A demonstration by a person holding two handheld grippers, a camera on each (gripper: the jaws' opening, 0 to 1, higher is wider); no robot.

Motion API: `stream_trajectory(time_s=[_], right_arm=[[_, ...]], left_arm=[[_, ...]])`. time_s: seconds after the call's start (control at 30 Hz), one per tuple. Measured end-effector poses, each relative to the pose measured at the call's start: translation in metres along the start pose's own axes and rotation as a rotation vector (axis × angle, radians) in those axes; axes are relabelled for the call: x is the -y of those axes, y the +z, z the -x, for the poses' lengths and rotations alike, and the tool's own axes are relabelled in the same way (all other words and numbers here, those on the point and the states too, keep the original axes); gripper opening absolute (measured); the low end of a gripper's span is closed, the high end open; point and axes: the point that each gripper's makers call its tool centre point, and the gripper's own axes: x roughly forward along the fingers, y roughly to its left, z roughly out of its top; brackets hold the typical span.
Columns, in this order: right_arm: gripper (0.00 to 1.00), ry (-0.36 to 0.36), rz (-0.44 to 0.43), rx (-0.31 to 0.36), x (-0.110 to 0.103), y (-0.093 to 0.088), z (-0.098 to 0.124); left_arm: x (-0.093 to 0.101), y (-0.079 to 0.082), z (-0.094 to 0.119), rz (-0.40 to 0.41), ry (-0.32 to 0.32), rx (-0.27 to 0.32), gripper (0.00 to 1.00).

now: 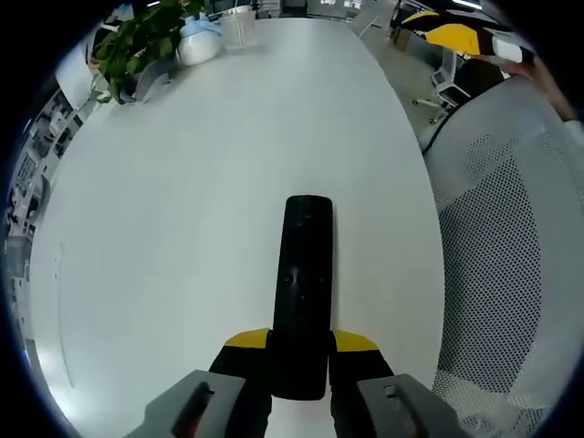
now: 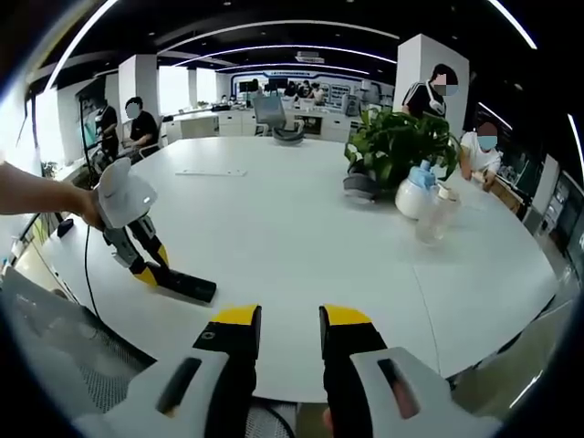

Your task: Press the specified remote control buttons in sequence, fully releasing each button before pressing the next.

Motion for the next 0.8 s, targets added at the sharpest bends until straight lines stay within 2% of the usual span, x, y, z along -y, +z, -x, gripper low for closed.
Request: stream_trajectory(time_s=[0.33, 0.8], right_arm=[[0.25, 0.013, -0.006, 0.027, -0.002, 0.004, 0.002], [0.23, 0.056, 0.013, 0.02, -0.011, 0.004, 0.001]], left_arm=[[0.018, 0.0, 0.0, -0.002, -0.002, 0.003, 0.22], [0.046, -0.003, -0.006, -0.02, -0.018, 0.012, 0.22]])
